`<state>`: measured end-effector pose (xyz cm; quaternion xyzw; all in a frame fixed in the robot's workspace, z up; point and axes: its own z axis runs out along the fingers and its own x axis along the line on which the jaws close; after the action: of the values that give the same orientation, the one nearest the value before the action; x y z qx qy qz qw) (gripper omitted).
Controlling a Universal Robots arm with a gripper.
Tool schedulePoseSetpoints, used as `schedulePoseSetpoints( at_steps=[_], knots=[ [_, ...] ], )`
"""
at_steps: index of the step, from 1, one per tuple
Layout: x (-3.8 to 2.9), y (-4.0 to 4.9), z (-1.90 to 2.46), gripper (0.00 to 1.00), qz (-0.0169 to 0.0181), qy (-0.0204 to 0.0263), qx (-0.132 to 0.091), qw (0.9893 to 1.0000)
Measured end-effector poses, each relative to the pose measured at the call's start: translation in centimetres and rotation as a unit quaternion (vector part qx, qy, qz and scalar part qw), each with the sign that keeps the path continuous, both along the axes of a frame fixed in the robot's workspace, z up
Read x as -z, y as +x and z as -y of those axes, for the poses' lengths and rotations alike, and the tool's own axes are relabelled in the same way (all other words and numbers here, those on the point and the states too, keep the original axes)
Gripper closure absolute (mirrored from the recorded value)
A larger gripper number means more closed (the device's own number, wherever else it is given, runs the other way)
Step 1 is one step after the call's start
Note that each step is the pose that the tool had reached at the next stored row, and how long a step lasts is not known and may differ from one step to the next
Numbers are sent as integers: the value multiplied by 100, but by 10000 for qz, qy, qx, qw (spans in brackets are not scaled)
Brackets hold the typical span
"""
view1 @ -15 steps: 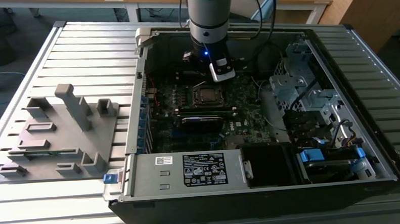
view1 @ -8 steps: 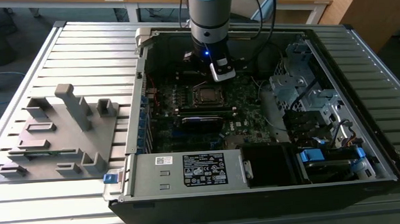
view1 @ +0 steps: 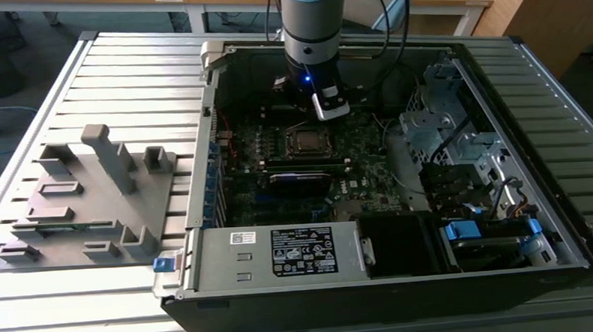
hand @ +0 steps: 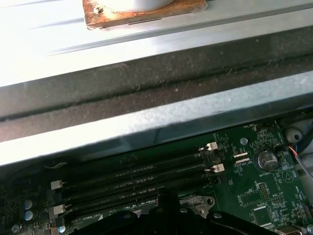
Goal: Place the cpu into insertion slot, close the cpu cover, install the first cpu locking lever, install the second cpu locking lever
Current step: 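Install the first cpu locking lever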
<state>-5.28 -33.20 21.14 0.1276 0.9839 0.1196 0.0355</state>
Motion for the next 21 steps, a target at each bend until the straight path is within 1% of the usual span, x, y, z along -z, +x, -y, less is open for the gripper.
schedulePoseSetpoints(
  at_steps=[10, 15, 17, 21],
  knots=[
    [50, 10, -6, 90, 0, -1, 23, 10000],
    [62, 50, -8, 90, 0, 0, 38, 10000],
    [65, 53, -10, 90, 1, -4, 48, 10000],
    [72, 53, -27, 90, 0, -13, 72, 10000]
  ],
)
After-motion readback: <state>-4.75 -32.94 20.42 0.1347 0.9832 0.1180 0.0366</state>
